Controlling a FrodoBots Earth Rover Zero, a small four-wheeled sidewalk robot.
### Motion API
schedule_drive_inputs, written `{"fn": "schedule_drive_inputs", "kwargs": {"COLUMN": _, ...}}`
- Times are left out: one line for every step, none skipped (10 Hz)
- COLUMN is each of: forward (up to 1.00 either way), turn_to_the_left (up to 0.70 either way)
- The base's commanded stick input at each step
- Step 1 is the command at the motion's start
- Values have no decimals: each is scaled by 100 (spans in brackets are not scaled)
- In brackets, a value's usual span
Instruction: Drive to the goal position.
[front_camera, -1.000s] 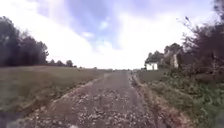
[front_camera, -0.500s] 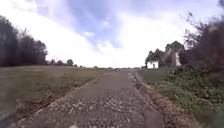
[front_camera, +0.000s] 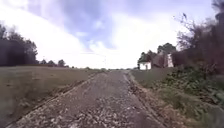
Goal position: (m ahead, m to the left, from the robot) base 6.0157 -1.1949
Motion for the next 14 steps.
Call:
{"fn": "schedule_drive_inputs", "kwargs": {"forward": 85, "turn_to_the_left": 0}}
{"fn": "schedule_drive_inputs", "kwargs": {"forward": 85, "turn_to_the_left": 0}}
{"fn": "schedule_drive_inputs", "kwargs": {"forward": 85, "turn_to_the_left": 0}}
{"fn": "schedule_drive_inputs", "kwargs": {"forward": 85, "turn_to_the_left": 0}}
{"fn": "schedule_drive_inputs", "kwargs": {"forward": 85, "turn_to_the_left": 0}}
{"fn": "schedule_drive_inputs", "kwargs": {"forward": 85, "turn_to_the_left": 0}}
{"fn": "schedule_drive_inputs", "kwargs": {"forward": 85, "turn_to_the_left": 0}}
{"fn": "schedule_drive_inputs", "kwargs": {"forward": 85, "turn_to_the_left": 0}}
{"fn": "schedule_drive_inputs", "kwargs": {"forward": 85, "turn_to_the_left": 0}}
{"fn": "schedule_drive_inputs", "kwargs": {"forward": 85, "turn_to_the_left": 0}}
{"fn": "schedule_drive_inputs", "kwargs": {"forward": 85, "turn_to_the_left": 0}}
{"fn": "schedule_drive_inputs", "kwargs": {"forward": 85, "turn_to_the_left": 0}}
{"fn": "schedule_drive_inputs", "kwargs": {"forward": 85, "turn_to_the_left": 0}}
{"fn": "schedule_drive_inputs", "kwargs": {"forward": 85, "turn_to_the_left": 0}}
